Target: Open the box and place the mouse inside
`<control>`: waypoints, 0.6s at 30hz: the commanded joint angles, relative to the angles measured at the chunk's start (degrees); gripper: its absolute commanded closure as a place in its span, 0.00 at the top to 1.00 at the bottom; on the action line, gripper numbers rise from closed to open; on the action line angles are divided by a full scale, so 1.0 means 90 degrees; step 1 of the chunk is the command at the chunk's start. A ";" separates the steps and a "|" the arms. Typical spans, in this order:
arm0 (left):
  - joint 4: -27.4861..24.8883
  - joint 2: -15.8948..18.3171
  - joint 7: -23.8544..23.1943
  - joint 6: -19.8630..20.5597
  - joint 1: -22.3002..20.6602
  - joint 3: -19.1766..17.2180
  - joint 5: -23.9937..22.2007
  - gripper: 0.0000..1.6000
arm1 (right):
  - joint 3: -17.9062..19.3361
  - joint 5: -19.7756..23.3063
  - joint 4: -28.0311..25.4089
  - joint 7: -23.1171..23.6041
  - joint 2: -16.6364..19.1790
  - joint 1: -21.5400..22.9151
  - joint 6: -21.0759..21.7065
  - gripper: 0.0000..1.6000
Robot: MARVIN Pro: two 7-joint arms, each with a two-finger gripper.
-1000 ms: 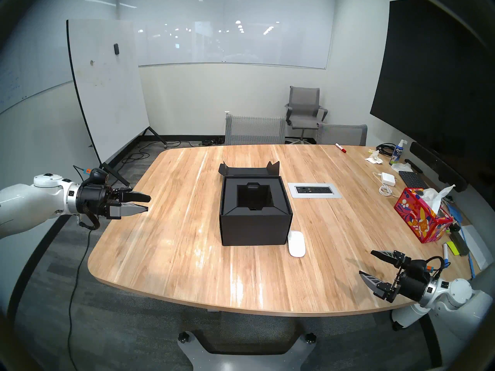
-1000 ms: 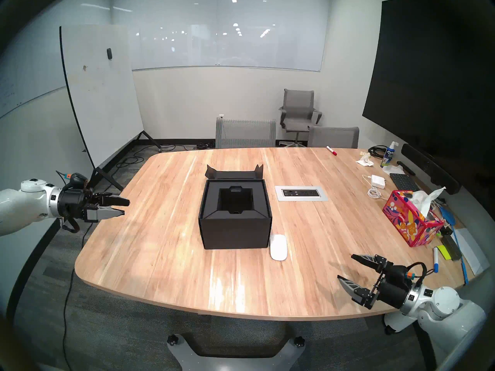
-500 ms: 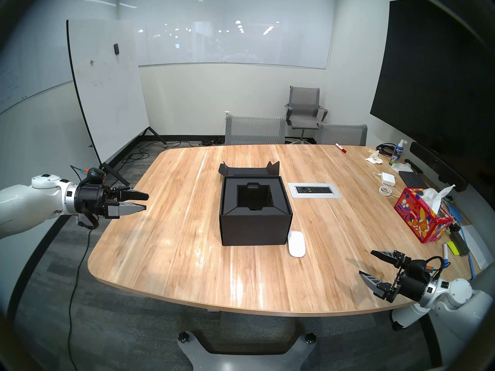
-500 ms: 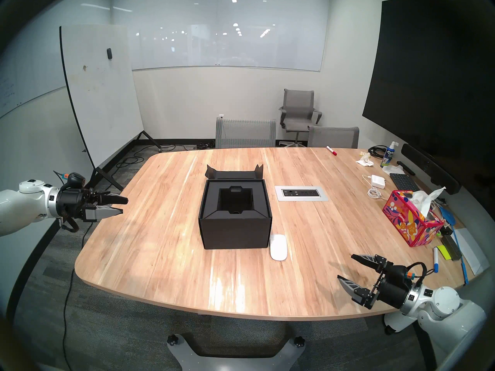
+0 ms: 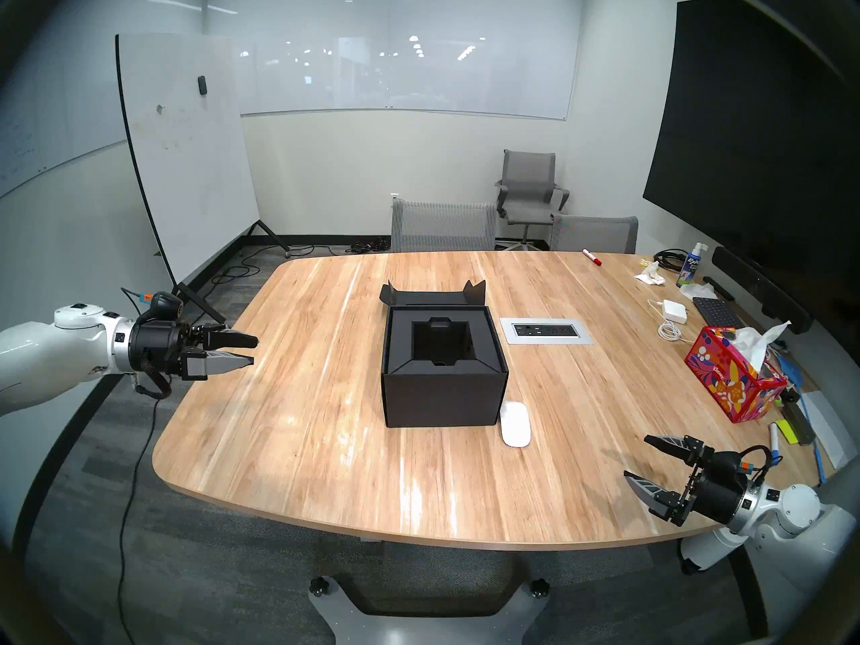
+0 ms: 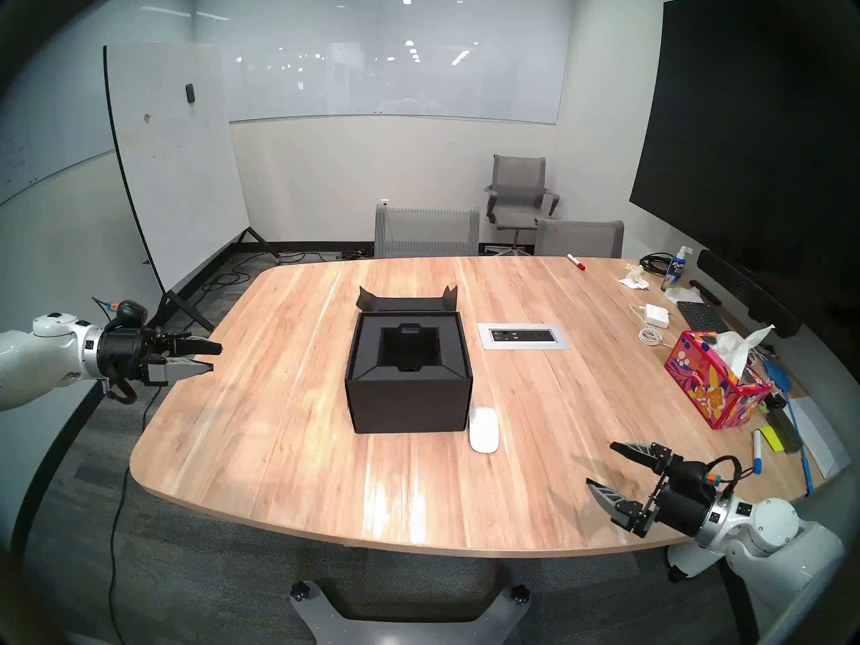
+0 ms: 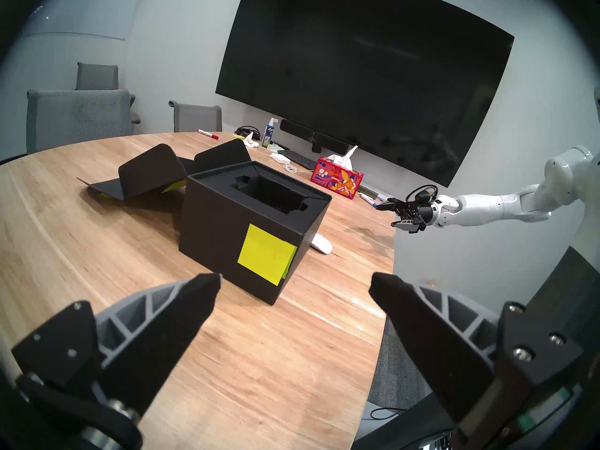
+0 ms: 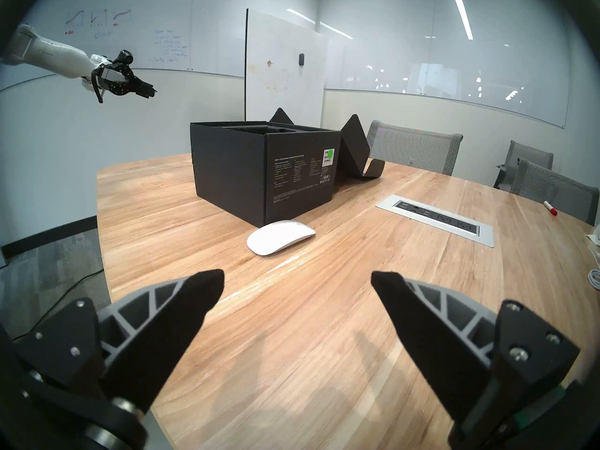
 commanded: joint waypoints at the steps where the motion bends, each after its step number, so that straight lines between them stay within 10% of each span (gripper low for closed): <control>1: -0.0017 -0.0005 0.0001 0.0002 -0.0060 -0.0063 -0.0058 1.00 | 0.0032 0.0012 -0.0019 0.0001 0.0000 -0.0001 -0.0003 1.00; 18: -0.0018 -0.0005 0.0001 0.0000 -0.0064 -0.0057 -0.0060 1.00 | 0.0032 0.0012 -0.0019 0.0001 0.0000 -0.0001 -0.0003 1.00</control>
